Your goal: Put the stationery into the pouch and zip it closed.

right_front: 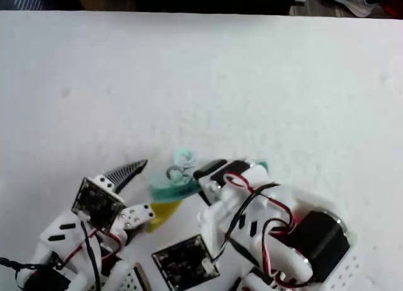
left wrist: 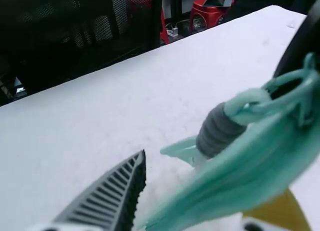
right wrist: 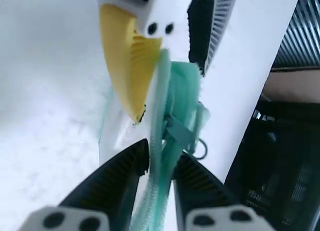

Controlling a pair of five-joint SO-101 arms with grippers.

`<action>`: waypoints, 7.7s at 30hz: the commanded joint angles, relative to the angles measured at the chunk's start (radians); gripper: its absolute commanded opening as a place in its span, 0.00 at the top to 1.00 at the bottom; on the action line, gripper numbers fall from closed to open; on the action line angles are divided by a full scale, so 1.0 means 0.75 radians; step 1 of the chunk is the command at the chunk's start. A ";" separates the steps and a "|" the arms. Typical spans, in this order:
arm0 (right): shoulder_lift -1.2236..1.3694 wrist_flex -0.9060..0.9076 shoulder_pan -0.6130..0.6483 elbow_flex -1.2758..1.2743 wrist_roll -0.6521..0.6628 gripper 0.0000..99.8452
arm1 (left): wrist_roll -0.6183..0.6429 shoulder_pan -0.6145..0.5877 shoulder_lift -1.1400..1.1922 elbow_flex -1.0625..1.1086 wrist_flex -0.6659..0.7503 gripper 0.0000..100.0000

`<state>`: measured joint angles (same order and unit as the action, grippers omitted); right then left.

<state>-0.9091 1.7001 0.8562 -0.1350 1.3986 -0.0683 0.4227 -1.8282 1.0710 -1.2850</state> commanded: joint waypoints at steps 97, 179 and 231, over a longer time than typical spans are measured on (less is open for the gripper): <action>0.952 0.040 -0.236 0.702 -1.375 0.98 | -0.513 0.050 0.007 0.638 0.630 0.98; 0.907 0.040 -0.263 0.194 -1.189 0.97 | -0.448 0.013 0.007 0.644 0.649 0.98; 0.519 -0.240 -0.181 0.583 -1.498 0.87 | -0.057 -0.034 0.007 0.495 0.683 0.98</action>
<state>-0.5485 1.5251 0.6874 0.2624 0.2601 -0.0806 0.4012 -1.8113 1.4530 -0.8017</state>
